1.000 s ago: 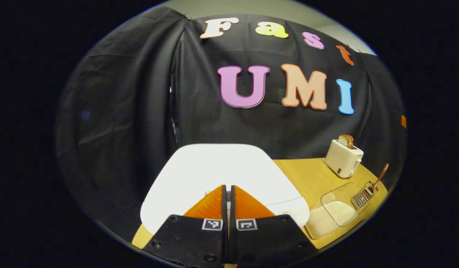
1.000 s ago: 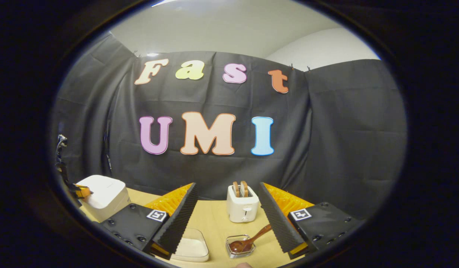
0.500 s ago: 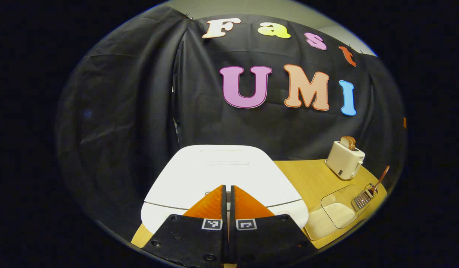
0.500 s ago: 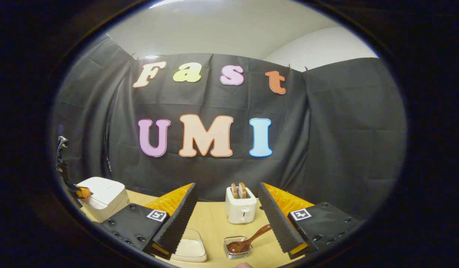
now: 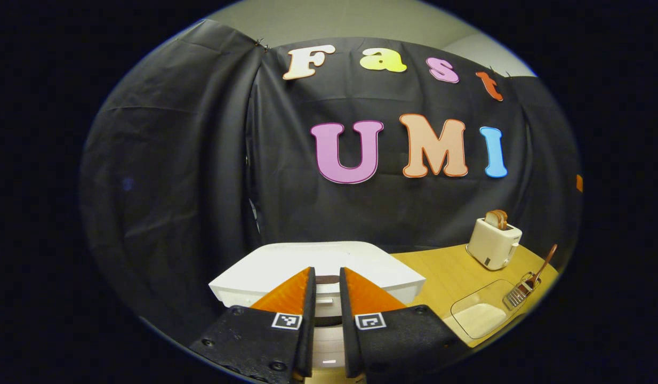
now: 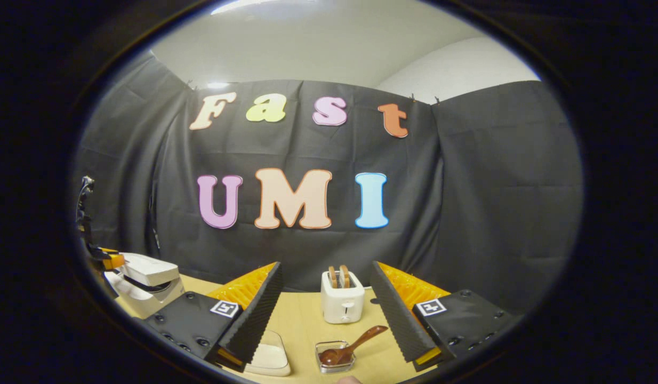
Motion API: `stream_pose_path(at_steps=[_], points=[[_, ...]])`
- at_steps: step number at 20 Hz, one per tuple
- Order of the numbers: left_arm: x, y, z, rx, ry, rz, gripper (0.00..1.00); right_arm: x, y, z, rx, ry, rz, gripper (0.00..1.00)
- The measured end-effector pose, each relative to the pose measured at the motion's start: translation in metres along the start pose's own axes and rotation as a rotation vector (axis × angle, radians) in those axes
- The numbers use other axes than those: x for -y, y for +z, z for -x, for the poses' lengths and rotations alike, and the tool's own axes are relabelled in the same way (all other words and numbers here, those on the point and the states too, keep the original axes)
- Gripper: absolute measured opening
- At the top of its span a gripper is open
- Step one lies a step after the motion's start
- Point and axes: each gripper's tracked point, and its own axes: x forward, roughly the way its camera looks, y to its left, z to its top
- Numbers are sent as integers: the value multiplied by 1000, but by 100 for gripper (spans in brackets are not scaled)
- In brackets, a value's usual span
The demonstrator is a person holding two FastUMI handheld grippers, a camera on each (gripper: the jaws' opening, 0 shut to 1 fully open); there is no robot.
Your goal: Close the left gripper, press the button to open the rice cooker; take a wooden spoon from the chopstick holder with the right hand, scoop a spoonful of rice and pour it into the rice cooker, then put the wooden spoon back into the chopstick holder.
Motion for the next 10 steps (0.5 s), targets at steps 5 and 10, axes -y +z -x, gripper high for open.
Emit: stream_pose_path(at_steps=[5, 10], points=[[10, 15, 11, 30, -4, -25, 70, 12, -4, -3, -2, 5, -5, 100], [27, 43, 29, 98, -23, -60, 91, 27, -14, -15, -16, 11, 1, 100]])
